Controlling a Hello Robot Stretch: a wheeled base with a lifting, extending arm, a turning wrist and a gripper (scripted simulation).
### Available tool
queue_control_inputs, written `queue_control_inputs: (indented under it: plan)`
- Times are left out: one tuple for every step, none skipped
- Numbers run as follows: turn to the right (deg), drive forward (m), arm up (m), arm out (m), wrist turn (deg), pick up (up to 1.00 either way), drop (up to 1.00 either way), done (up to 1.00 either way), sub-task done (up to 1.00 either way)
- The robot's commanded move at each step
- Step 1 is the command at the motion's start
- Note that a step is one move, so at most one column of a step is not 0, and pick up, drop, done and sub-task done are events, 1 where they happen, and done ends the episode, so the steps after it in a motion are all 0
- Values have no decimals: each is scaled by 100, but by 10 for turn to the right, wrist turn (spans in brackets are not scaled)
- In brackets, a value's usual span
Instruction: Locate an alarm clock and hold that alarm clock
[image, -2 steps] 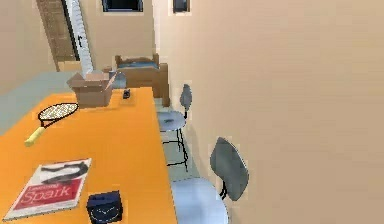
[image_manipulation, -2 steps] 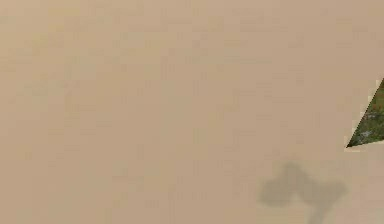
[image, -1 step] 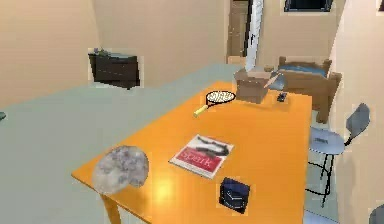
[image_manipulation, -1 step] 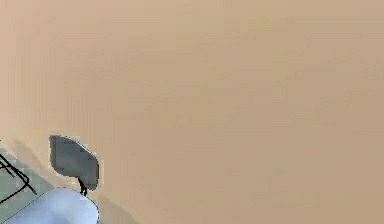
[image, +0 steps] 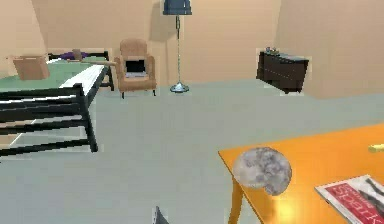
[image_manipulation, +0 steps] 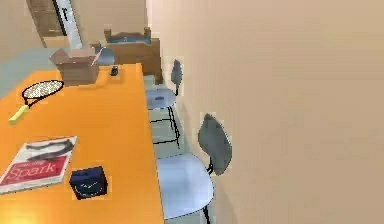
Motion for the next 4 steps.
queue_control_inputs:
  plan:
    - [-270, 0, 0, 0, 0, 0, 0, 0, 0]
    - [0, 0, 50, 0, 0, 0, 0, 0, 0]
    - [0, 0, 36, 0, 0, 0, 0, 0, 0]
    - [0, 0, 0, 26, 0, 0, 0, 0, 0]
